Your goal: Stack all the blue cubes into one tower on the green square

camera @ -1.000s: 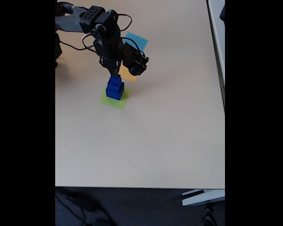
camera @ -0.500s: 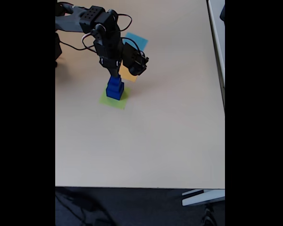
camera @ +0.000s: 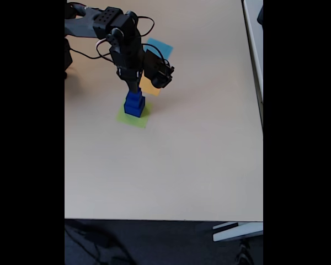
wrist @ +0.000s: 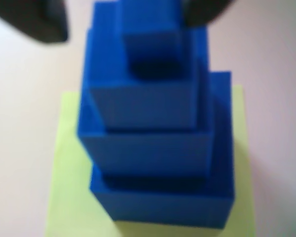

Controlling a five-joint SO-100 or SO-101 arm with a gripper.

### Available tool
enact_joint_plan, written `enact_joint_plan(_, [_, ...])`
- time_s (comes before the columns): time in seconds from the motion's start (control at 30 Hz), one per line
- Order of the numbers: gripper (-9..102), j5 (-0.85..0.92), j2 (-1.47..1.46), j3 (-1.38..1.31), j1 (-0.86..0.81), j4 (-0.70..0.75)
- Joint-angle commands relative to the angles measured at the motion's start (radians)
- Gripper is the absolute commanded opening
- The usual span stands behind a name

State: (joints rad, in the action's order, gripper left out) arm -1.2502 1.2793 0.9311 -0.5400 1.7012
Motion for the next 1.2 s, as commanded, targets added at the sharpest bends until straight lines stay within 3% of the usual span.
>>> enact_joint_plan(0.0, [12, 0.009, 0.046, -0.017, 0.006, -0.017])
enact_joint_plan(0.83, [10, 0.011, 0.181, -0.055, 0.029, -0.011])
enact_joint_plan(1.17, [1, 0.002, 0.110, -0.135, 0.044, -0.020])
